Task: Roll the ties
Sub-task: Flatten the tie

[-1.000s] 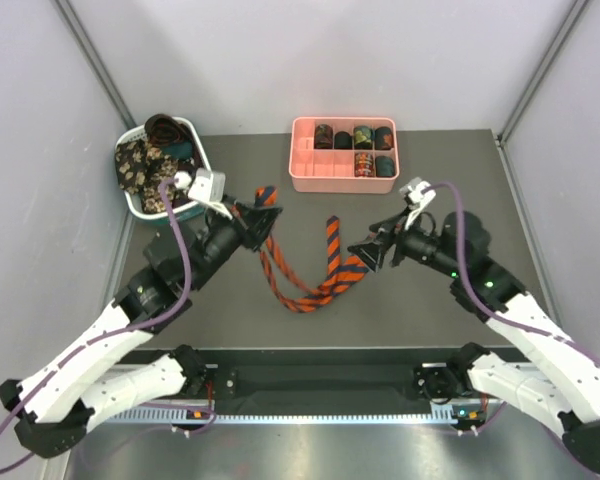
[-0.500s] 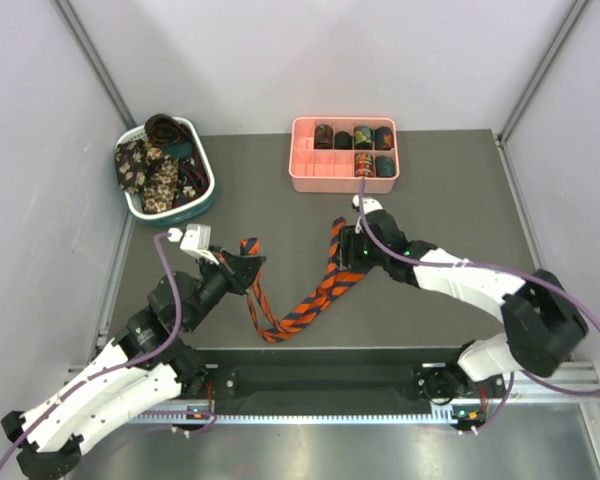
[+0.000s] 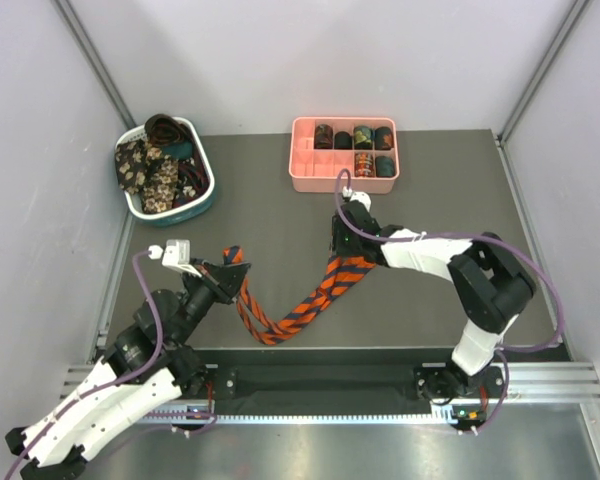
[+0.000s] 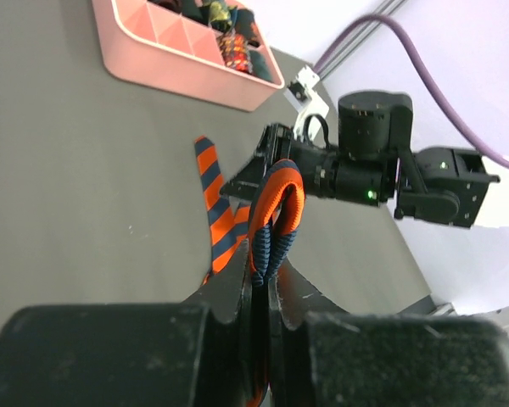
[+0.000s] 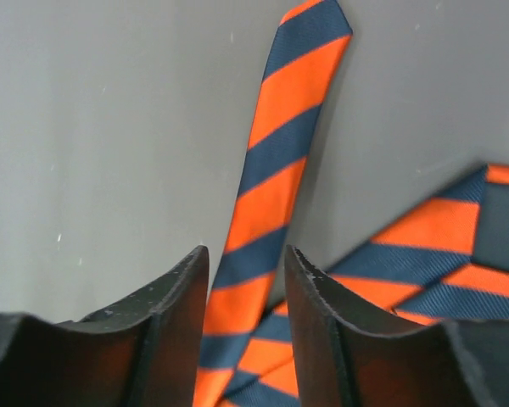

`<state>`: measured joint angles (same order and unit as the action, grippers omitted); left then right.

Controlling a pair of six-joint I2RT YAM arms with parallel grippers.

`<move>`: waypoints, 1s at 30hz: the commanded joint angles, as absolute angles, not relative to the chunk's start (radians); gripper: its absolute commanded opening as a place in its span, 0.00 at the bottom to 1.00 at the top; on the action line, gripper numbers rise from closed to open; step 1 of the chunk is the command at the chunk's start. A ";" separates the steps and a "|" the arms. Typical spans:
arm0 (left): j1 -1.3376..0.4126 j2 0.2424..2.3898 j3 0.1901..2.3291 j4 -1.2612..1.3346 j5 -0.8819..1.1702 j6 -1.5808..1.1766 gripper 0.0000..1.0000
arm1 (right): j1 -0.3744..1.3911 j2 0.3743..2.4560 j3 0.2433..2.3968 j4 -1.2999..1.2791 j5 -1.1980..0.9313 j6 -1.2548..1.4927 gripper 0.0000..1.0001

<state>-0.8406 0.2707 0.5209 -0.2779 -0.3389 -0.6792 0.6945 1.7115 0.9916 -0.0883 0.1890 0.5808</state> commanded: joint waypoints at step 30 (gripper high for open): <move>-0.844 0.206 0.518 -0.353 -0.377 -0.681 0.00 | 0.664 1.847 1.051 -0.092 0.259 0.683 0.13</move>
<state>-0.8406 0.2176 0.5011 -0.3752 -0.3756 -0.6823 0.6399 1.8252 1.0134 -0.0128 0.1890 0.6895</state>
